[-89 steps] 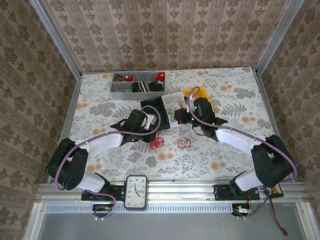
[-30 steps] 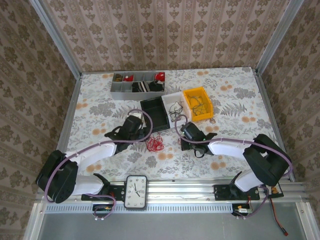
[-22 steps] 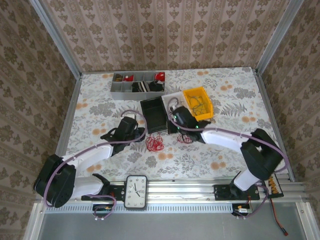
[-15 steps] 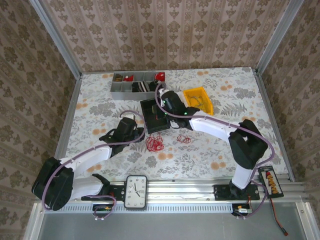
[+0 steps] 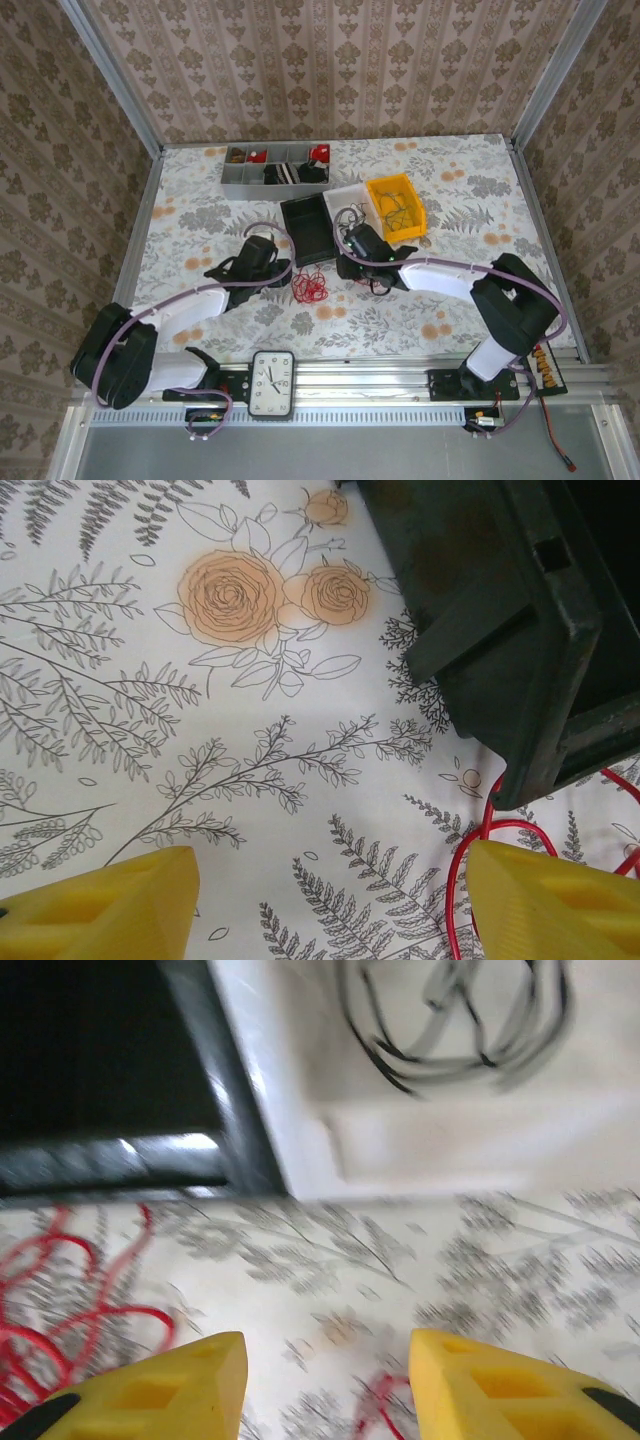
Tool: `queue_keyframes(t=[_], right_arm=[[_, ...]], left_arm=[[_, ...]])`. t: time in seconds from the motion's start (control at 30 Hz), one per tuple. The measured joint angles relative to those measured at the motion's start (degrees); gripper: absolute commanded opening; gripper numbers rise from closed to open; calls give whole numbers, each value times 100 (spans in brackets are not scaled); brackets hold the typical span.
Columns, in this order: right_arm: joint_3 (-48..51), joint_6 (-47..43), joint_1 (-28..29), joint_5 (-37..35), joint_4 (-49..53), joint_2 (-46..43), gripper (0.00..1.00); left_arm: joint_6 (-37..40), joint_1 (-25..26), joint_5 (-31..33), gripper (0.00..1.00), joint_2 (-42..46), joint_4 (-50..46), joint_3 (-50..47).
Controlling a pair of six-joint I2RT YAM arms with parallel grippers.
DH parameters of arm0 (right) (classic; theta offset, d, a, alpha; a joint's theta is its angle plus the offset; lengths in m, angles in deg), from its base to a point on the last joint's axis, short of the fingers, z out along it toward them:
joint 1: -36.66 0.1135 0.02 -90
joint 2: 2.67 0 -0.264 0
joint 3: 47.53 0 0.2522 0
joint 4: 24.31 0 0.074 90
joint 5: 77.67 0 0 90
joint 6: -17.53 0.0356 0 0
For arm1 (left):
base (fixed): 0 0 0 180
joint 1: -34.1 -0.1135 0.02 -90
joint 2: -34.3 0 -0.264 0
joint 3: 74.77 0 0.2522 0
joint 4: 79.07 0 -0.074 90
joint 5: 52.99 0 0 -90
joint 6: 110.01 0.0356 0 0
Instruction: Untangle the cables
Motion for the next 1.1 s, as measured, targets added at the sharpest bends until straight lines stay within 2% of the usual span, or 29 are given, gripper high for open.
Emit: queue_keyframes(t=[0.3, 0.53, 0.77, 1.1], right_arm=[[463, -48, 11, -101, 308, -317, 44], [450, -131, 76, 31, 310, -9, 42], [223, -254, 151, 31, 308, 273, 35], [63, -302, 181, 111, 348, 365, 45]], left_arm=[[0, -26, -39, 71, -76, 7, 90], [-2, -26, -39, 71, -109, 4, 98], [-2, -26, -39, 71, -109, 4, 111], [-2, -26, -37, 71, -109, 4, 111]])
